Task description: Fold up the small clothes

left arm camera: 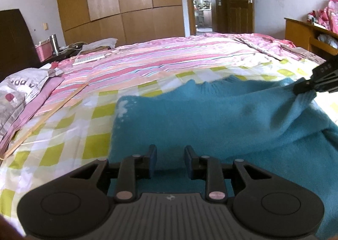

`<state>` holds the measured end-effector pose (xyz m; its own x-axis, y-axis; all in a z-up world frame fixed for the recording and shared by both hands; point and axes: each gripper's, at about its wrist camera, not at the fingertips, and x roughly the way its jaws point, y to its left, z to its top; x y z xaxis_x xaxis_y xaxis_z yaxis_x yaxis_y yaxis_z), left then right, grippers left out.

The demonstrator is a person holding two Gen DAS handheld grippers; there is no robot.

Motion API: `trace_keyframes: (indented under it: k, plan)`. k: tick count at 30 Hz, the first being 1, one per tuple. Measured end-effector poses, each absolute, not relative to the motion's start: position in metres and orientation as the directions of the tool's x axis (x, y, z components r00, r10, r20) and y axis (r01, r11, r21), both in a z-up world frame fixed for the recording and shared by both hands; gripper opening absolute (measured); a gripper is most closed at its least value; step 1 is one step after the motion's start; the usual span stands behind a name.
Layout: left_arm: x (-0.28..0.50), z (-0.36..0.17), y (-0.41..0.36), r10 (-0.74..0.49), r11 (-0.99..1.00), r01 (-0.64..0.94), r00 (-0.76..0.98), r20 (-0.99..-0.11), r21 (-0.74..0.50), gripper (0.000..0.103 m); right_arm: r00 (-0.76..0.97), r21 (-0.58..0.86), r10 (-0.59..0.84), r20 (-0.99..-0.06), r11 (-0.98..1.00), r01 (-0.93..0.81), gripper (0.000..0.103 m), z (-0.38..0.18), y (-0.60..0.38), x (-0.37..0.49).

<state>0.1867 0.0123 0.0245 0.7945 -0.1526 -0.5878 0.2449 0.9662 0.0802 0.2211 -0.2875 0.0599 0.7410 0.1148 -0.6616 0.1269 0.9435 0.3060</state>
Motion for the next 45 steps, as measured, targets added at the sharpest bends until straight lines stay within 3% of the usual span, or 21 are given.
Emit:
trace_keyframes:
  k: [5,13,19,29,45]
  plan:
    - [0.194,0.019,0.016,-0.144,0.972,0.225,0.790,-0.596,0.063,0.035,0.723,0.310,0.092,-0.685,0.934,0.175,0.011,0.047,-0.295,0.225]
    - [0.192,0.017,0.011,-0.128,0.970,0.228,0.777,-0.617,0.086,0.035,0.691,0.158,0.011,-0.723,0.976,0.149,0.016,0.039,-0.277,0.227]
    - [0.179,0.028,0.017,-0.140,0.969,0.234,0.782,-0.607,0.079,0.035,0.734,0.072,-0.060,-0.677,0.986,0.147,0.022,0.062,-0.273,0.203]
    - [0.164,0.013,0.020,-0.116,0.966,0.241,0.723,-0.680,0.091,0.036,0.681,0.088,-0.021,-0.732,0.988,0.125,0.022,0.053,-0.264,0.194]
    - [0.075,0.015,0.061,-0.138,0.958,0.279,0.650,-0.748,0.066,0.036,0.623,0.136,0.135,-0.770,0.990,-0.047,0.027,0.070,-0.242,0.048]
